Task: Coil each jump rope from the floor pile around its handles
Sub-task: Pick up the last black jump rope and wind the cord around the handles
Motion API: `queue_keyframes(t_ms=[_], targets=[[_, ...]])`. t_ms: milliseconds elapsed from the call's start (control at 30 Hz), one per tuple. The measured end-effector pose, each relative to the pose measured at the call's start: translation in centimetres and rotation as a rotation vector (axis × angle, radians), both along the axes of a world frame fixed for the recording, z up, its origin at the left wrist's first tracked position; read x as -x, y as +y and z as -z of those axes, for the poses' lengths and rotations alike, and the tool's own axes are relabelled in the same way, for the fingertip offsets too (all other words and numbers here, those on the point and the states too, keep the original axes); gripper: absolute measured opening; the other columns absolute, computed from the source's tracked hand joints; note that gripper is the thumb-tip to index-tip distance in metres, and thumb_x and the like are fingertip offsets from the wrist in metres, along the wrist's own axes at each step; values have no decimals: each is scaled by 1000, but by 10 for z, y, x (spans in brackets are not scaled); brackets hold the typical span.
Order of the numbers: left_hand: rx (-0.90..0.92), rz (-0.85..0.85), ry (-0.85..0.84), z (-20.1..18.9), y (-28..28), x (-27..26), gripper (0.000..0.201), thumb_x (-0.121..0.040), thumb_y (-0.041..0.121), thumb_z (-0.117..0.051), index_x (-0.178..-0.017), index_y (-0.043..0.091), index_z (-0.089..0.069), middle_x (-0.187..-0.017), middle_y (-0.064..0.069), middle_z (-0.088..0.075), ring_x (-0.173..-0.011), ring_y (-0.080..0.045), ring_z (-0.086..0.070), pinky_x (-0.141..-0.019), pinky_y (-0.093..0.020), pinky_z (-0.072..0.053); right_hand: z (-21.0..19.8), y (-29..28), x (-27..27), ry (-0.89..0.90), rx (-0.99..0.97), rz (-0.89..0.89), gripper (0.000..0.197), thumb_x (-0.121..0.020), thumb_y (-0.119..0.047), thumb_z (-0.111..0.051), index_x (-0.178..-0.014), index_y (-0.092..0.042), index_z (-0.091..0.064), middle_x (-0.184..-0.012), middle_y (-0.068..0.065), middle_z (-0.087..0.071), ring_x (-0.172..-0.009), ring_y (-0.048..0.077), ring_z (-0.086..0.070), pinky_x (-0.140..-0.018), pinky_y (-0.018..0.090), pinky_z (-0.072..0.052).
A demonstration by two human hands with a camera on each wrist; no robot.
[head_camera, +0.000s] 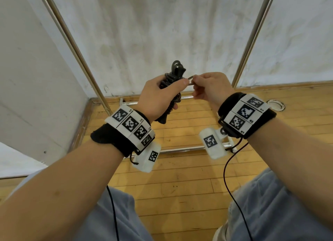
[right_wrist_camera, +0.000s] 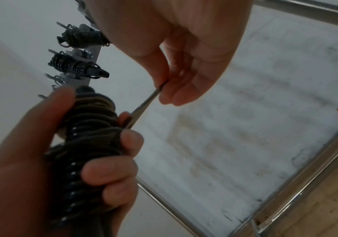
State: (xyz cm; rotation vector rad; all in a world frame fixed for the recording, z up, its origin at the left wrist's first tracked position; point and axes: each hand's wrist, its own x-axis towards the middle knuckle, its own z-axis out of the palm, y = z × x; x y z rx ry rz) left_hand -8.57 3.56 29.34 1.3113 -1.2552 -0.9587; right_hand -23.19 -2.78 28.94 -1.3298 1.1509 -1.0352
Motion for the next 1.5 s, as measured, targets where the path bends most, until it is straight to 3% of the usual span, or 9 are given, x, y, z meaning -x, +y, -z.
queue_keyframes(t_ms=[233, 400, 467, 533, 667, 1067, 1200, 1333, 1500], targets=[[-68, -12, 18, 12, -14, -5, 42, -85, 46, -65, -107, 12, -53, -76, 1, -66, -60, -14, -65, -56, -29, -51, 6, 2, -6, -20, 10, 53, 20, -94, -18, -53, -80, -8, -62, -68, 4, -58, -48, 17, -57, -53, 29, -52], [-61, -40, -58, 17, -19, -2, 30, -93, 45, -54, -90, 16, -61, -76, 6, -63, -66, -7, -62, -63, -26, -51, 6, 10, -13, -118, -34, -53, 13, -96, -20, -49, -97, -10, -56, -63, 7, -60, -49, 19, -60, -53, 27, -54], [-68, -90, -64, 17, -18, 3, 28, -93, 46, -52, -96, 19, -58, -80, 6, -61, -69, -8, -59, -68, -30, -49, 6, 13, -16, -115, -18, -65, 12, -96, -18, -48, -92, -10, -56, -59, 7, -59, -47, 18, -59, -50, 26, -52], [-42, -133, -42, 16, -17, 8, 31, -90, 49, -57, -104, 22, -54, -79, 5, -61, -63, -6, -58, -61, -25, -48, 6, 15, -18, -116, 7, -75, 18, -96, -16, -48, -82, -10, -56, -55, 5, -59, -46, 18, -59, -49, 25, -51], [29, -175, -19, 11, -15, 12, 20, -84, 35, -68, -87, 17, -61, -64, -2, -59, -47, -13, -53, -42, -21, -41, 7, 12, -13, -138, 3, -17, 27, -98, -16, -44, -77, -7, -59, -50, 2, -59, -42, 16, -55, -46, 25, -48], [-59, -3, 17, 5, -12, 11, 20, -74, 33, -58, -73, 12, -58, -60, -5, -60, -47, -20, -57, -45, -25, -45, 6, -12, 4, -122, -134, 138, 23, -90, -7, -51, -71, -3, -62, -42, 3, -55, -34, 15, -47, -39, 21, -42], [-79, 43, 85, 8, -15, 3, 17, -86, 26, -57, -86, 9, -58, -68, -6, -63, -56, -22, -62, -52, -28, -48, 9, -11, 6, -116, -53, 108, 23, -92, -12, -51, -75, -4, -64, -50, 5, -57, -41, 17, -50, -44, 24, -45], [-165, 64, 188, 14, -18, -6, 8, -92, 20, -57, -97, 14, -58, -74, -3, -66, -68, -21, -67, -60, -29, -49, 10, -3, 5, -181, -31, 14, 18, -95, -16, -52, -91, -4, -65, -76, 7, -63, -57, 19, -61, -59, 27, -54], [-176, 12, 230, 15, -18, -4, 8, -88, 15, -60, -96, 15, -63, -81, -6, -64, -72, -24, -69, -64, -31, -48, 4, 6, -1, -245, 10, -28, 9, -90, -2, -57, -83, -5, -62, -74, 9, -66, -64, 19, -66, -69, 29, -56]])
